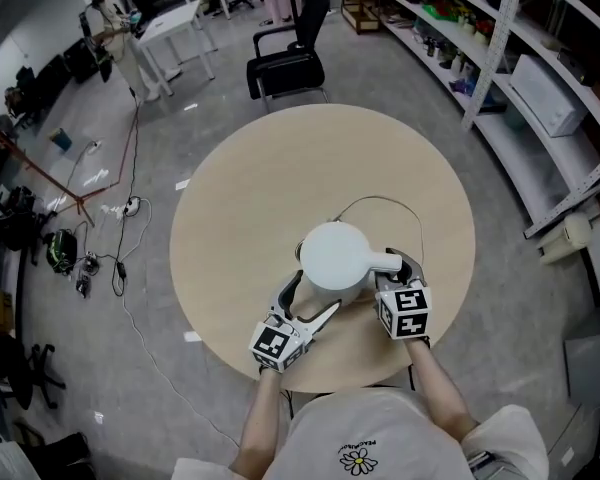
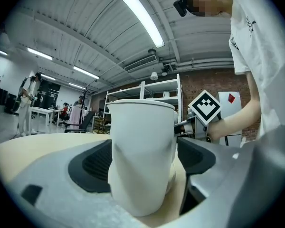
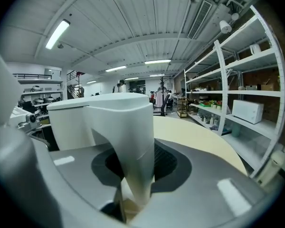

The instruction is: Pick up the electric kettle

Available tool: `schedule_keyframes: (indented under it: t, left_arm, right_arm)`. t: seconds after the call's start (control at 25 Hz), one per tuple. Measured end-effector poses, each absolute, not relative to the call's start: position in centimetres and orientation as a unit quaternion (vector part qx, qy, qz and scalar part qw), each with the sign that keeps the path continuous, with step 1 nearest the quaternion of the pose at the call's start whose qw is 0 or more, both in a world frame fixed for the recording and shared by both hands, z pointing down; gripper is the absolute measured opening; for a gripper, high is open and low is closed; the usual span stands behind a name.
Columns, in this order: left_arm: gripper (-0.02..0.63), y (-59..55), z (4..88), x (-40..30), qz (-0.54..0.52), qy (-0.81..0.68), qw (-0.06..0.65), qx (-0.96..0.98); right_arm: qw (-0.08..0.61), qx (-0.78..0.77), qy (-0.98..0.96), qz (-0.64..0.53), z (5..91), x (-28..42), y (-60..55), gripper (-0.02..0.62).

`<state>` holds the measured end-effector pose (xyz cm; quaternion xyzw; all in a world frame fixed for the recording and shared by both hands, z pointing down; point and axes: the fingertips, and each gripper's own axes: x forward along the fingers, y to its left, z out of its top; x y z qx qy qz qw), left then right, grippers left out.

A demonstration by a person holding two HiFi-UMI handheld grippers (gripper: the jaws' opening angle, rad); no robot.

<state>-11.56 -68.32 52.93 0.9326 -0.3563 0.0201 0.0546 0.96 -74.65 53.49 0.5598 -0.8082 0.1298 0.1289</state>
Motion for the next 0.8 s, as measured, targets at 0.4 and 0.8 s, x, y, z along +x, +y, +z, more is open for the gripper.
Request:
schedule_keyframes:
  t: [0.4,0.8]
  left_arm:
    - [0.437,-69.8,51.9,-11.0,0.002,-0.358,0.052,0.932]
    - [0.437,-70.1,50.2,-10.6,0.039,-0.368,0.055,0.928]
  right_arm:
    - [0.129,0.549,-0.817,0.120,53.2,0.9,-75.4,0.091]
    - [0.119,0.533,-0.830,0.115,51.4,1.1,-75.9,0.089]
